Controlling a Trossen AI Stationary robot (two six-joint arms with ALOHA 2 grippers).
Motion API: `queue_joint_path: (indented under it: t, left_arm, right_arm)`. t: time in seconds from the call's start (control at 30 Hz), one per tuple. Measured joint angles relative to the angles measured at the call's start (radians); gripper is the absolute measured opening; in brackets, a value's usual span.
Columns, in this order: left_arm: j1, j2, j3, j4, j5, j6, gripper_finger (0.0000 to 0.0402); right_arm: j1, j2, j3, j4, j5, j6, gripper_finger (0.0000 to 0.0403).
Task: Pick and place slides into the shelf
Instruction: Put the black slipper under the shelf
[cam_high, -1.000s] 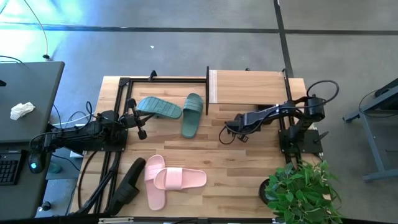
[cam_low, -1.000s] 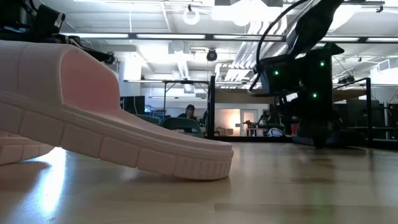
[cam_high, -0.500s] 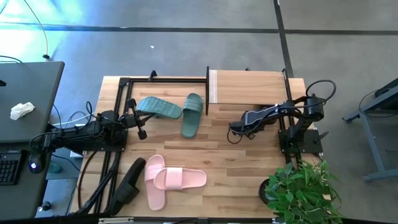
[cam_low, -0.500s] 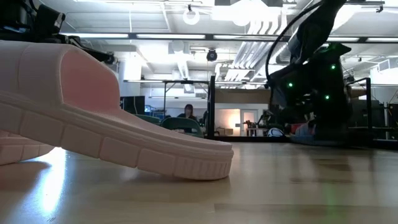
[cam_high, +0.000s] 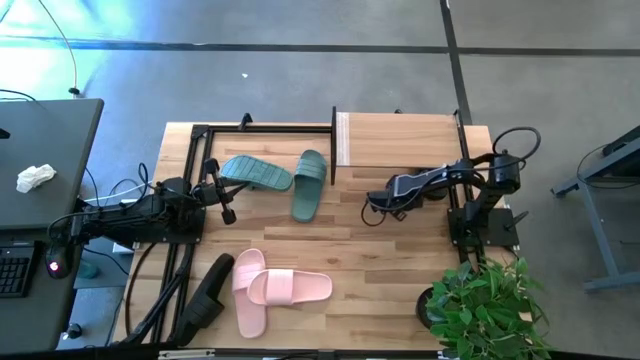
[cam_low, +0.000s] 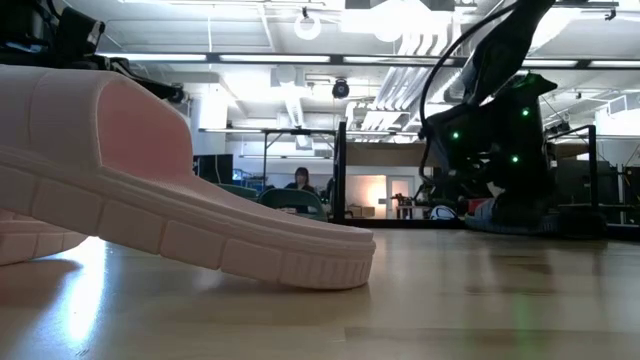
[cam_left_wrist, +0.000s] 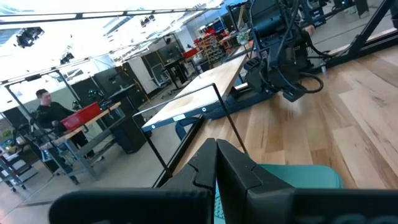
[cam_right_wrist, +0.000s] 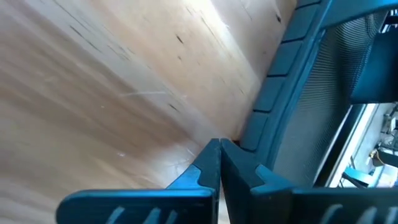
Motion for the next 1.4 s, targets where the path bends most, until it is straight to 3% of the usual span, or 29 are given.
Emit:
queue_joint_path:
  t: [0.17,0.4,0.53,0.73,0.93,1.13,1.4]
  left_arm:
    - [0.0,0.0,0.0,-0.002,0.036,-0.012,0.0001]
    - [0.0,0.0,0.0,0.129,0.378,-0.045,0.0001]
    - [0.0,0.0,0.053,0.099,0.444,-0.149,0.0001]
    - [0.0,0.023,0.205,-0.137,0.405,-0.274,0.0]
    - [0.0,0.16,0.411,-0.406,0.309,-0.368,0.0]
    - [0.0,0.443,0.668,-0.757,0.195,-0.429,0.0]
    - [0.0,0.93,1.013,-1.409,0.179,-0.543,0.0]
  right_arm:
    - [0.023,0.0,0.011,0.009,-0.022,-0.001,0.0]
    - [0.108,0.0,0.119,0.015,-0.067,-0.062,0.0]
    - [0.171,-0.001,0.192,0.042,-0.031,-0.135,0.0]
    - [0.237,-0.001,0.284,0.109,-0.011,-0.206,0.0]
    - [0.281,-0.001,0.327,0.112,0.056,-0.218,0.0]
    - [0.291,-0.002,0.316,0.105,0.081,-0.217,0.0]
    - [0.291,-0.002,0.316,0.11,0.073,-0.218,0.0]
